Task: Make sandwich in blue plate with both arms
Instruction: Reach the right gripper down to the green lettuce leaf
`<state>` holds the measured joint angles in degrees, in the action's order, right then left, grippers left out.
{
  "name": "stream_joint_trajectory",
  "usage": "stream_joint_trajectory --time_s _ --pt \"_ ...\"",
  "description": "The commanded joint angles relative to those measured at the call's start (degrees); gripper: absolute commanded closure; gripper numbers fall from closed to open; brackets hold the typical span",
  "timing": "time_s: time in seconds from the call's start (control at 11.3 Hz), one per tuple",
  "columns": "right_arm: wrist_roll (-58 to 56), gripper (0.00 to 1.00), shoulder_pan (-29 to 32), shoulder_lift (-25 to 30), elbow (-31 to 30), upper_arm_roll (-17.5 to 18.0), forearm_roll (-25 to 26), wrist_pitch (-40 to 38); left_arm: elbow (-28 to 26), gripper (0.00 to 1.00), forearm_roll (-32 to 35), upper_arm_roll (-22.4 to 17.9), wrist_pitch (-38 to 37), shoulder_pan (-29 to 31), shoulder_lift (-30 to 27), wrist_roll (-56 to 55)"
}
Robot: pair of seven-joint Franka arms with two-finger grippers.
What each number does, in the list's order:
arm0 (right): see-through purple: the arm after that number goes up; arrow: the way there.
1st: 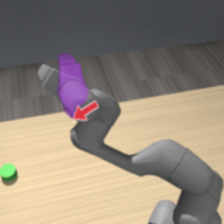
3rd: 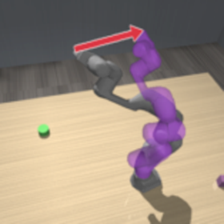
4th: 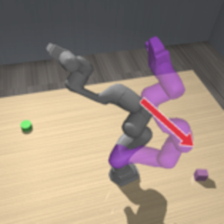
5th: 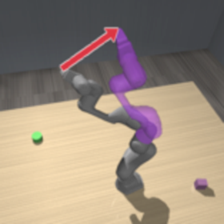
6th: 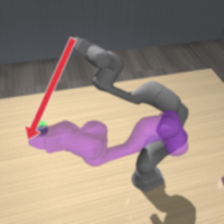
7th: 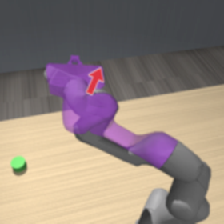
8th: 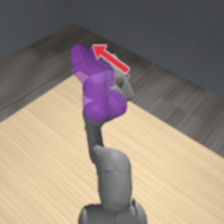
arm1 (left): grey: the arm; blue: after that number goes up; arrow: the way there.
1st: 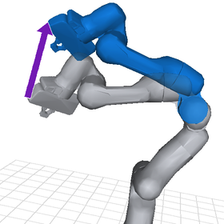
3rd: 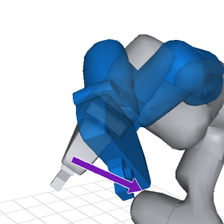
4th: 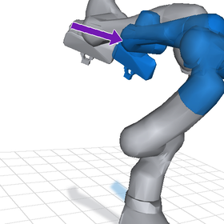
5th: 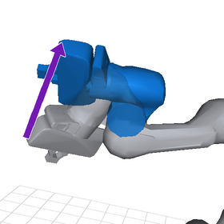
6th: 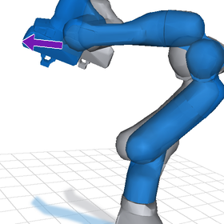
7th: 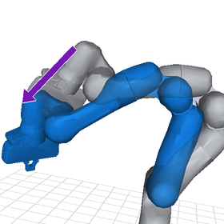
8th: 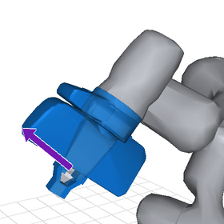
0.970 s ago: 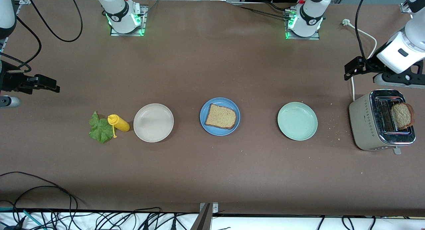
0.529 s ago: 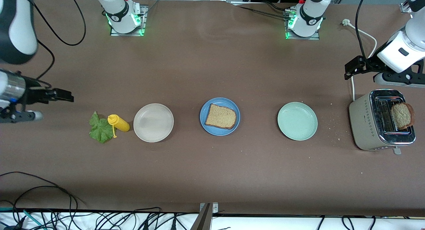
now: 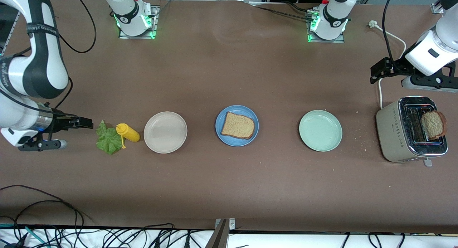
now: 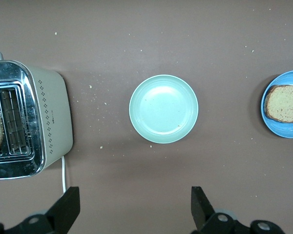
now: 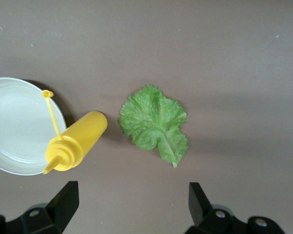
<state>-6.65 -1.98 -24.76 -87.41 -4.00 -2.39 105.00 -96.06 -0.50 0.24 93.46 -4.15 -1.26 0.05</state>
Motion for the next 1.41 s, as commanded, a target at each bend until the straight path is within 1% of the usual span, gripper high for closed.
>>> stream_joint_trajectory --time_s 0.0,0.26,0.35,0.53,0.62,0.71,0.88,0.97,1.15,1.32 --pt "-2.0 0.0 -0.1 -1.6 -5.8 0.3 0.9 2.8 0.2 0.0 1.0 0.2 -0.9 0.1 -0.7 0.4" --pt "-4.2 0.0 -0.1 -2.0 -7.2 0.3 0.8 3.5 0.2 0.0 1.0 0.3 -0.9 0.0 -0.8 0.4" --pt "-4.2 0.0 -0.1 -1.6 -9.8 0.3 0.8 6.2 0.2 0.0 1.0 0.3 -0.9 0.0 -0.8 0.4" --pt "-6.2 0.0 0.0 -0.6 -18.6 0.1 0.6 17.8 0.2 0.0 0.9 0.3 -1.0 0.0 -0.8 0.4" --pt "-7.7 0.0 0.1 -0.9 -21.7 0.0 0.4 22.8 0.2 0.0 1.0 0.3 -1.0 0.0 -0.8 0.3" --pt "-7.8 0.0 0.2 -1.3 -23.2 0.0 0.4 25.9 0.2 0.0 1.0 0.4 -1.0 0.0 -0.8 0.3" --pt "-7.8 0.0 0.2 -2.7 -23.3 0.0 0.4 26.7 0.3 0.0 1.0 0.5 -1.0 0.0 -0.8 0.4" --pt "-7.8 0.0 0.4 -4.5 -23.2 0.0 0.2 26.8 0.9 0.0 1.0 0.3 -1.2 0.0 -0.8 0.3" --pt "-8.5 0.0 2.1 -7.4 -23.2 0.0 0.1 30.2 1.3 0.0 1.0 0.3 -1.2 0.0 -0.7 0.4" --pt "-10.8 0.0 2.2 -8.0 -23.1 -0.1 0.1 32.0 1.3 0.0 0.9 0.3 -1.2 0.0 -0.8 0.3"
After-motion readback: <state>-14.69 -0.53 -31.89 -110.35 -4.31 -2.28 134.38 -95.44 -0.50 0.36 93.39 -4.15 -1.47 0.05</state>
